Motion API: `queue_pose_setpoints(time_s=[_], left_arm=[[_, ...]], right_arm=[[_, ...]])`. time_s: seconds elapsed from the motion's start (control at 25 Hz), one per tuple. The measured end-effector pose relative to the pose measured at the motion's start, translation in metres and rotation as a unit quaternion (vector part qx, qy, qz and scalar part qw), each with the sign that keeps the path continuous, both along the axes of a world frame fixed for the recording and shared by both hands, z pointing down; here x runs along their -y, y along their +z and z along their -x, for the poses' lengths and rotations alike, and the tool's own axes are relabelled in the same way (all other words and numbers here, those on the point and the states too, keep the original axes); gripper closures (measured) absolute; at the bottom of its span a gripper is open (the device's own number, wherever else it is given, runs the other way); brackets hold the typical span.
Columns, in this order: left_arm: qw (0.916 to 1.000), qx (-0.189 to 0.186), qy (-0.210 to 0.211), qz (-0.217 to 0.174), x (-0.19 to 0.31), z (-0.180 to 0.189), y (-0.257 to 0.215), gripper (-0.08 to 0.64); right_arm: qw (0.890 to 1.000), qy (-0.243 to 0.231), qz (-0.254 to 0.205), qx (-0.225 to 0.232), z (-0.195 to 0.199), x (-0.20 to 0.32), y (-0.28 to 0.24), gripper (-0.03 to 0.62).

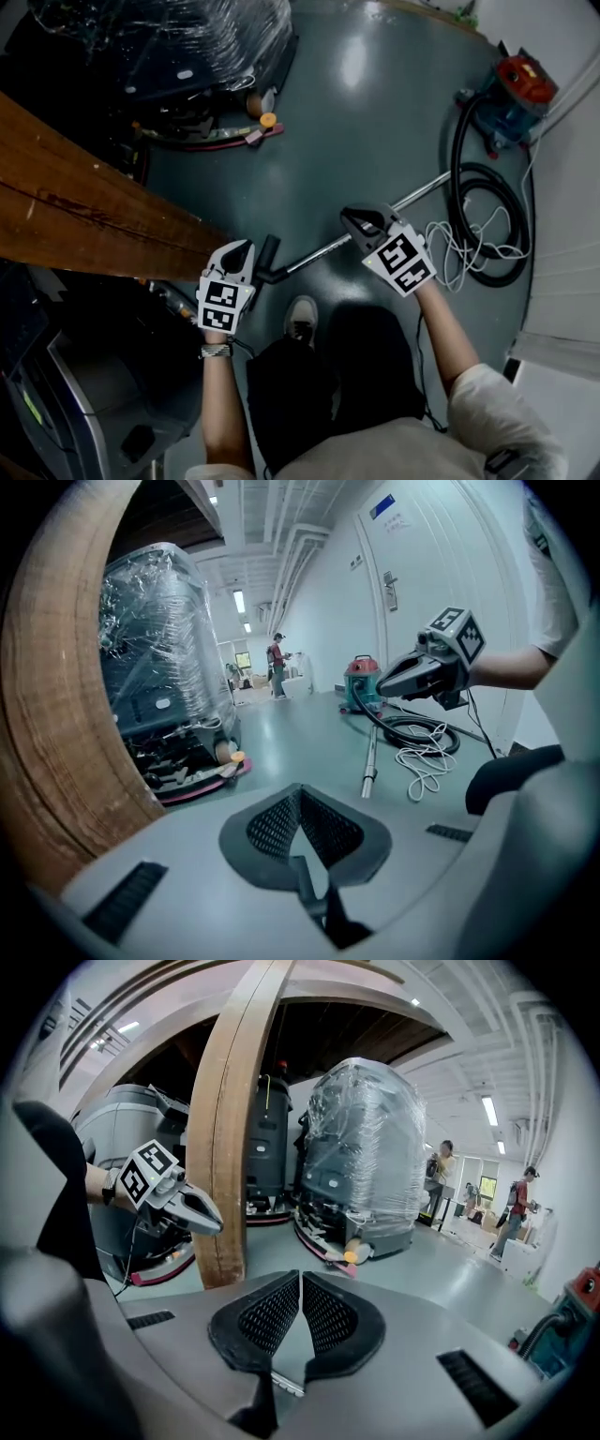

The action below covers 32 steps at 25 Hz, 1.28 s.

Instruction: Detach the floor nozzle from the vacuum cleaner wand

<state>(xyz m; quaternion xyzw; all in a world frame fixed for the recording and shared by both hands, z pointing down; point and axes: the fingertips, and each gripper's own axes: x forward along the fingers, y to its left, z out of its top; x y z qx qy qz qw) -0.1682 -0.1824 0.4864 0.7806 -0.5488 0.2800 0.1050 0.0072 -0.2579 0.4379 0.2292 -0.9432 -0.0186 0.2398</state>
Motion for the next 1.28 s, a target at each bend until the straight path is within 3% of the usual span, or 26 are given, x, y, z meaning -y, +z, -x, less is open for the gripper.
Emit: queue_pose_setpoints(time_s=[0.12, 0.28, 0.52, 0.8, 1.0, 1.28], left_arm=[[0.9996, -0.007, 0.020, 0.019, 0.000, -0.006, 0.029, 0.558], [0.9974, -0.013, 0.061, 0.036, 0.005, -0.018, 0.062, 0.558], [0.9916, 0.005, 0.095, 0.087, 0.004, -0.021, 0.111, 0.558], [0.9787, 0.026, 0.129, 0.157, -0.003, -0.014, 0.165, 0.558], [0.9686, 0.036, 0.182, 0.165, -0.007, -0.028, 0.198, 0.558], [0.9590, 0.042, 0.197, 0.199, -0.013, -0.024, 0.242, 0.527]], right_arm=[[1.000, -0.015, 0.017, -0.012, 0.006, 0.002, 0.031, 0.561], [0.996, -0.027, 0.086, -0.006, 0.019, 0.008, 0.069, 0.561], [0.993, -0.030, 0.117, -0.010, 0.038, 0.015, 0.113, 0.560], [0.983, -0.067, 0.167, -0.039, 0.055, -0.002, 0.184, 0.560], [0.980, -0.066, 0.185, -0.040, 0.063, -0.007, 0.215, 0.560], [0.974, -0.116, 0.175, -0.086, 0.073, -0.012, 0.245, 0.560]])
